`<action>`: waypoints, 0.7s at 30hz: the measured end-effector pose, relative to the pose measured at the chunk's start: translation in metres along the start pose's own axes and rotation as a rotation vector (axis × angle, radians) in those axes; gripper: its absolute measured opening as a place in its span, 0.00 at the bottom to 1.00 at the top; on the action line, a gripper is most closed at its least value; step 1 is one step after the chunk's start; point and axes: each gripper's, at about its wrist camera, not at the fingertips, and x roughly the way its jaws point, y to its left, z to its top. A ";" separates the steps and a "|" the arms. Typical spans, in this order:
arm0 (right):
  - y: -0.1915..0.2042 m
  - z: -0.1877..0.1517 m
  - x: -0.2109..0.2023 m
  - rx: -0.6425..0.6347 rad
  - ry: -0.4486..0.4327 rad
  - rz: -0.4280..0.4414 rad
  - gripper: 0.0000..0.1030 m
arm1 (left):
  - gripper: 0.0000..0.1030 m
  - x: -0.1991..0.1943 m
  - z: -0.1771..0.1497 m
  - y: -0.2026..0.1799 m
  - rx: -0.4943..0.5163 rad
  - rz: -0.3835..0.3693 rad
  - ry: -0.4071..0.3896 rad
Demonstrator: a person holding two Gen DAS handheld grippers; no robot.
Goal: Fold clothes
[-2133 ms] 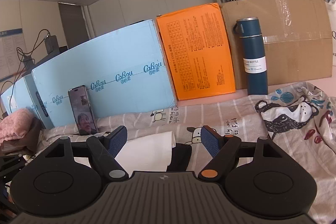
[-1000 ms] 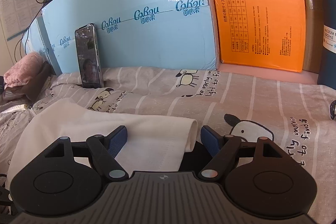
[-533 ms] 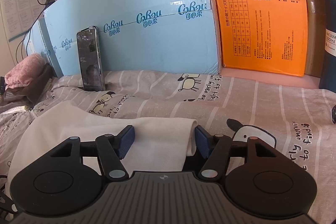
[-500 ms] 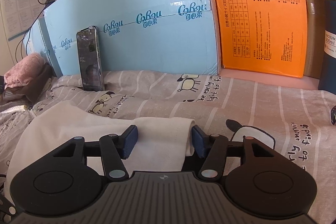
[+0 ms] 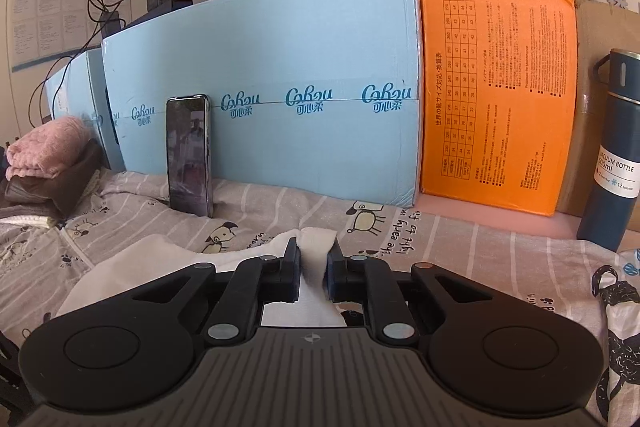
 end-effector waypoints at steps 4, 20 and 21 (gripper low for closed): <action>0.030 0.021 -0.007 0.007 -0.034 -0.036 0.10 | 0.05 -0.033 -0.001 0.009 -0.043 0.073 -0.085; 0.190 0.079 0.095 0.025 0.031 -0.030 0.10 | 0.05 -0.188 -0.060 0.076 -0.263 0.594 -0.307; 0.201 0.076 0.110 0.020 0.054 -0.016 0.10 | 0.05 -0.193 -0.065 0.081 -0.280 0.620 -0.301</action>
